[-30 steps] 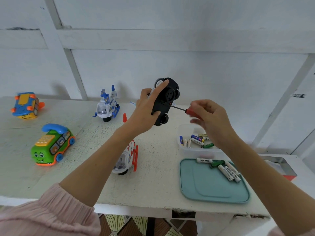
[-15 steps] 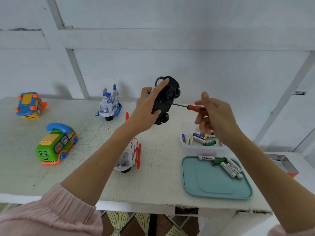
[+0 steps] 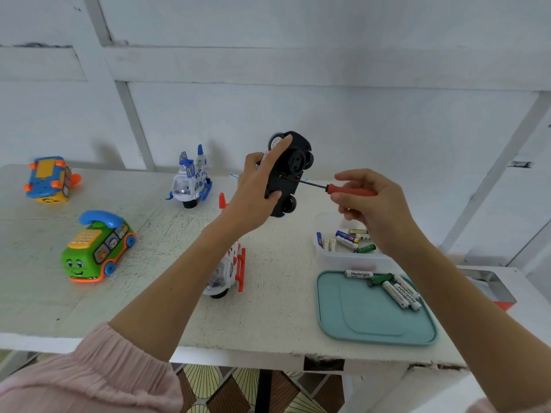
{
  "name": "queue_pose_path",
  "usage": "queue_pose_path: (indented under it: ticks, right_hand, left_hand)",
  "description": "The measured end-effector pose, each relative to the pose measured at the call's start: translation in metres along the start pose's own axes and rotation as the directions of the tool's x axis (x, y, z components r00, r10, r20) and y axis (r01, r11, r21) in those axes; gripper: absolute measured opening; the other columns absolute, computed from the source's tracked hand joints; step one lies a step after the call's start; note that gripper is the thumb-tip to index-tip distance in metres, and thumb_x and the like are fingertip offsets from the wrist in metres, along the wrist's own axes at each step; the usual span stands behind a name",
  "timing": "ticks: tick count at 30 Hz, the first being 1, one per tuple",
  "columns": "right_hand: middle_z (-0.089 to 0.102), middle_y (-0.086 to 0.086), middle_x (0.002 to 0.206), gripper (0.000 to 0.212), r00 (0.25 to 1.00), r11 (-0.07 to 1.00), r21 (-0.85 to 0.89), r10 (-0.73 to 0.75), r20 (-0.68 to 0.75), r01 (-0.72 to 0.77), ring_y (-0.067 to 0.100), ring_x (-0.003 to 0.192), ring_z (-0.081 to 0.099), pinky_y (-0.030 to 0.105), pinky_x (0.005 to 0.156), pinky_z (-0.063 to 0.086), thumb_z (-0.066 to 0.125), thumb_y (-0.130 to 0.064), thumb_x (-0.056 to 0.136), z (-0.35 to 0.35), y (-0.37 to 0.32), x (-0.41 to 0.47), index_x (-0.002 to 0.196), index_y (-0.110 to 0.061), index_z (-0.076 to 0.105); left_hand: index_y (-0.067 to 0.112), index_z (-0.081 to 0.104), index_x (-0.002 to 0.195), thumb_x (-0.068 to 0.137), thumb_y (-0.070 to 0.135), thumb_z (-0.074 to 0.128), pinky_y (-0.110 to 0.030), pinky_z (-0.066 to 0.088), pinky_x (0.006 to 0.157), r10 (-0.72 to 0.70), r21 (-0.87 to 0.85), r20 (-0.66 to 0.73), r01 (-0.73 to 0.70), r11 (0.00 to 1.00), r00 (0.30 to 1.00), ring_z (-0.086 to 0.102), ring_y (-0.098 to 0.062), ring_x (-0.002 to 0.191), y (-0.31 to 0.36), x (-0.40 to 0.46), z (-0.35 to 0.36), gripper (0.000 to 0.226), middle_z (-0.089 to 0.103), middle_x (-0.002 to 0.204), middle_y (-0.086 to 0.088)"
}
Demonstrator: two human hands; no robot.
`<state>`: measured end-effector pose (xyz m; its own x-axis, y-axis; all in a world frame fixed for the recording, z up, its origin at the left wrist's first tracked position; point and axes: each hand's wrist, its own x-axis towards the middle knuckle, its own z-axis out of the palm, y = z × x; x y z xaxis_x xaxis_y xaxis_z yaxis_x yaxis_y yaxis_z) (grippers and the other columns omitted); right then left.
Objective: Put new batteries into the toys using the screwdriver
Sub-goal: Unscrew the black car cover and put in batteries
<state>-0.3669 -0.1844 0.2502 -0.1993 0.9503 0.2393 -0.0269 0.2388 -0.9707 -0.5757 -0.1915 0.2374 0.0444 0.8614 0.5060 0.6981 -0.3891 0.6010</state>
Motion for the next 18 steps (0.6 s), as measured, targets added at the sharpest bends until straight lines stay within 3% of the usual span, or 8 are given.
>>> queue_pose_path:
  ticks: [3,6,8,10,12,14,16,18]
  right_hand:
    - [0.064,0.012,0.082,0.021,0.997,0.990,0.125,0.061,0.055,-0.067,0.017,0.056,0.064,0.019,0.051,0.050,0.067,-0.011,0.080,0.0017,-0.0045,0.0011,0.100,-0.007,0.061]
    - [0.064,0.014,0.063,0.033,0.987,0.986,0.049,0.156,0.042,-0.158,0.020,0.040,0.057,0.021,0.038,0.044,0.052,-0.036,0.090,0.0023,-0.0078,0.0040,0.092,-0.005,0.061]
    - [0.062,0.012,0.059,0.022,0.995,0.994,-0.052,0.095,0.010,-0.094,0.018,0.038,0.053,0.021,0.037,0.041,0.056,-0.024,0.092,-0.0002,-0.0065,0.0062,0.089,-0.003,0.064]
    - [0.062,0.011,0.068,0.008,0.999,0.996,-0.075,0.044,0.021,-0.042,0.015,0.045,0.056,0.020,0.044,0.045,0.065,-0.006,0.083,-0.0014,-0.0048,0.0062,0.091,-0.003,0.065]
    - [0.062,0.008,0.076,0.017,0.998,0.998,-0.032,0.047,0.052,-0.045,0.014,0.051,0.057,0.018,0.050,0.047,0.067,0.003,0.078,-0.0018,-0.0032,0.0052,0.094,-0.004,0.065]
    - [0.064,0.008,0.077,0.011,0.995,0.998,0.009,0.066,0.079,-0.067,0.013,0.047,0.054,0.018,0.044,0.044,0.064,-0.006,0.083,0.0002,-0.0044,0.0045,0.094,-0.002,0.064]
    - [0.066,0.013,0.071,0.026,0.990,0.993,0.002,0.116,0.079,-0.116,0.014,0.036,0.047,0.019,0.034,0.036,0.056,-0.024,0.091,0.0022,-0.0045,0.0050,0.092,0.000,0.064]
    - [0.064,0.014,0.060,0.033,0.991,0.990,-0.063,0.128,0.049,-0.124,0.013,0.030,0.041,0.017,0.031,0.028,0.051,-0.028,0.094,0.0036,-0.0055,0.0060,0.090,0.002,0.065]
  left_hand:
    - [0.057,0.009,0.134,0.084,-0.010,0.049,-0.030,0.043,0.092,0.002,-0.008,-0.006,-0.002,1.000,1.000,0.048,-0.029,0.104,0.0006,0.0001,-0.0017,0.092,0.030,0.127,-0.007]
    - [0.057,0.009,0.134,0.084,-0.009,0.049,-0.030,0.043,0.093,0.009,-0.001,-0.002,-0.009,1.000,1.000,0.048,-0.029,0.104,0.0013,-0.0002,-0.0023,0.092,0.030,0.127,-0.007]
    - [0.057,0.009,0.134,0.084,-0.009,0.049,-0.031,0.043,0.093,0.007,0.000,-0.002,-0.007,1.000,1.000,0.048,-0.030,0.105,0.0010,-0.0001,-0.0021,0.092,0.030,0.128,-0.007]
    - [0.055,0.010,0.135,0.084,-0.009,0.050,-0.031,0.042,0.093,0.003,-0.007,-0.005,-0.003,1.000,1.000,0.048,-0.029,0.106,0.0006,0.0000,-0.0020,0.091,0.030,0.128,-0.007]
    - [0.054,0.009,0.136,0.084,-0.009,0.050,-0.031,0.041,0.093,0.000,-0.007,-0.009,0.000,1.000,1.000,0.047,-0.029,0.106,0.0000,0.0002,-0.0019,0.091,0.030,0.128,-0.007]
    - [0.054,0.009,0.135,0.084,-0.009,0.050,-0.026,0.041,0.091,0.001,-0.009,-0.008,-0.001,1.000,1.000,0.047,-0.028,0.106,-0.0004,0.0001,-0.0017,0.091,0.030,0.127,-0.007]
    - [0.054,0.010,0.135,0.085,-0.009,0.049,-0.016,0.039,0.086,0.006,-0.018,-0.003,-0.006,1.000,1.000,0.047,-0.025,0.105,-0.0007,-0.0001,-0.0013,0.090,0.030,0.127,-0.006]
    - [0.053,0.010,0.135,0.085,-0.009,0.049,-0.011,0.035,0.083,0.004,-0.018,-0.006,-0.004,1.000,1.000,0.046,-0.024,0.105,-0.0017,0.0000,-0.0011,0.089,0.030,0.127,-0.006]
